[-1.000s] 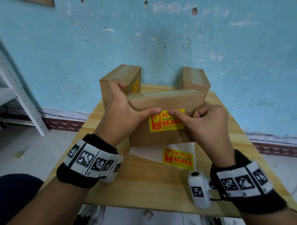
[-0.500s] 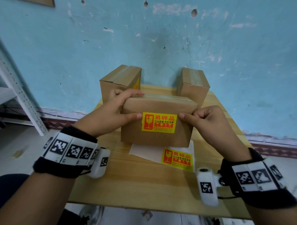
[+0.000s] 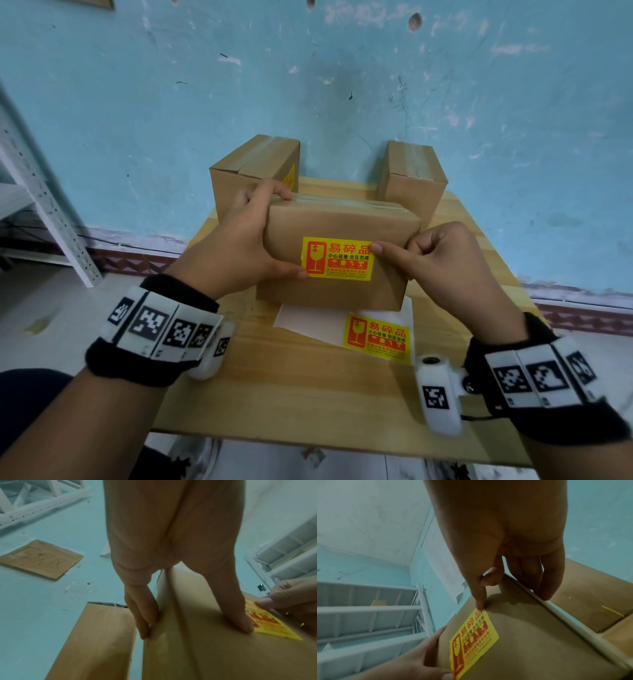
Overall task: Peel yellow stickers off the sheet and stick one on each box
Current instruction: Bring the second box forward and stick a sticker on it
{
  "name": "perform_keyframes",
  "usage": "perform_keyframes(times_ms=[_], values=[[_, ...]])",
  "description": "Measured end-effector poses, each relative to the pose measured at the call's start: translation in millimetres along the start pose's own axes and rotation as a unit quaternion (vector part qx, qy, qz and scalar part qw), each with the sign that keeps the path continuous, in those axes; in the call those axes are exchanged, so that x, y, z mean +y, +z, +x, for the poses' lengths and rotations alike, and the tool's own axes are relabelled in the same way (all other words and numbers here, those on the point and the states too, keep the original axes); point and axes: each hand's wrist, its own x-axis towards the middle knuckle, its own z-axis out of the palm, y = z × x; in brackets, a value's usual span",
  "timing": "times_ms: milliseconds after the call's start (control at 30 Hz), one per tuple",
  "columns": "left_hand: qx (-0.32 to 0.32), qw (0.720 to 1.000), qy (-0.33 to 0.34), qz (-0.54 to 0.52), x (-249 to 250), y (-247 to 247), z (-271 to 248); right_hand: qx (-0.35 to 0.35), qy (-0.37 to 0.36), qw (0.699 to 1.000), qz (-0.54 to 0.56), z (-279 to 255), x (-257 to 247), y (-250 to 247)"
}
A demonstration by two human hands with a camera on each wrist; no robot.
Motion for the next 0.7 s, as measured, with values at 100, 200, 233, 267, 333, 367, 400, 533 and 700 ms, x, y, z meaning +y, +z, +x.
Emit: perform_keyframes(times_ms=[100,200,233,267,333,367,400,533,700], values=[[0.019,1.0,0.005,0.011,0,-3,0,-0.024,0.005,0.999,-0.022,1,-4,-2],[0.032,0.999,-0.01,-0.005,-2,-7,2,-0.035,0.002,0.996,-0.08,2,-8,-3],[0.032,0.999,-0.012,-0.011,-3,-7,3,-0.034,0.004,0.995,-0.09,3,-7,-3],[0.031,0.999,-0.012,-0.014,-4,-7,3,-0.032,0.005,0.995,-0.096,4,-7,-3],[0.031,0.999,-0.009,-0.009,-4,-6,4,-0.027,0.007,0.995,-0.097,5,-5,-3],[0.033,0.999,-0.009,-0.004,-4,-6,4,-0.024,0.007,0.995,-0.094,6,-4,-3],[0.037,0.999,-0.011,0.002,-3,-6,4,-0.023,0.007,0.996,-0.091,6,-5,-3],[0.039,0.999,-0.02,0.009,1,-8,2,-0.024,0.015,0.995,-0.098,6,-5,-2],[0.086,0.996,-0.018,-0.028,11,-5,10,0.011,-0.011,0.995,-0.099,13,-4,-6]])
